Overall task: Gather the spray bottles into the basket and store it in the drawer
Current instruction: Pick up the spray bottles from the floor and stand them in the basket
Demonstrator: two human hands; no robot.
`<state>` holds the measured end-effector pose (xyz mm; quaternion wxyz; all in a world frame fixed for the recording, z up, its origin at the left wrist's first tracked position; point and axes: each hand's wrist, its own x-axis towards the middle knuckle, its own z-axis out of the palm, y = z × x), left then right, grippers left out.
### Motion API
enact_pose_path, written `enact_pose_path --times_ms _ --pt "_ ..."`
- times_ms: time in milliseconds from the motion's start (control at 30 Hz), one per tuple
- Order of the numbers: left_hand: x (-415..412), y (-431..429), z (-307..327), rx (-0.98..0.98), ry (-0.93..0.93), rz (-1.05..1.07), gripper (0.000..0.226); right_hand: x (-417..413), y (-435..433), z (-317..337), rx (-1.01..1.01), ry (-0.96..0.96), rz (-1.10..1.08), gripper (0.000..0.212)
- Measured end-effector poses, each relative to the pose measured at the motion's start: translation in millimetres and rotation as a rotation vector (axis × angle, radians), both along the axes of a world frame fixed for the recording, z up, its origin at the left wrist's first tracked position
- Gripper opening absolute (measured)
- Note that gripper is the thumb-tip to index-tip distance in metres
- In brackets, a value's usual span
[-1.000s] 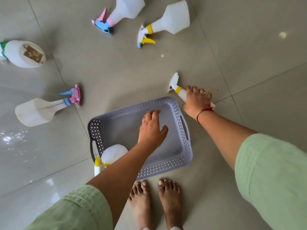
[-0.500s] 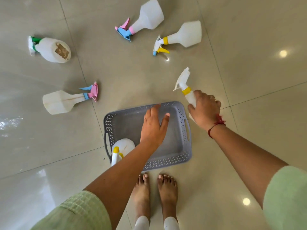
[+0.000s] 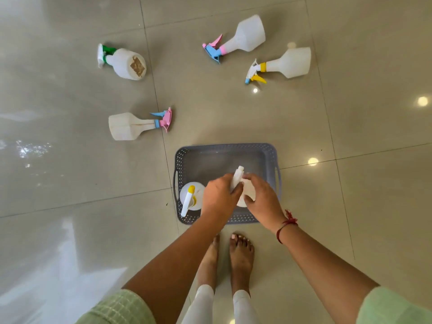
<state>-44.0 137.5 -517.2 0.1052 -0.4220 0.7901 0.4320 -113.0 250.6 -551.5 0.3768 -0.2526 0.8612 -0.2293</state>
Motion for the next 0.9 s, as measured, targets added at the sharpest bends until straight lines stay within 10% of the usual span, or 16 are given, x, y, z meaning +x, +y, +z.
enact_pose_path --times_ms 133,233,900 --pt "25.3 23.0 -9.0 0.033 -0.068 0.059 0.018 23.3 7.0 7.0 -0.048 -0.011 -0.359 0.032" --pt "36.6 31.2 -10.1 0.073 -0.09 0.079 0.018 39.9 4.2 16.4 -0.063 -0.381 -0.557 0.034" --pt "52.2 27.4 -34.4 0.124 -0.073 -0.004 0.05 49.7 -28.8 -13.6 0.076 -0.278 -0.264 0.042"
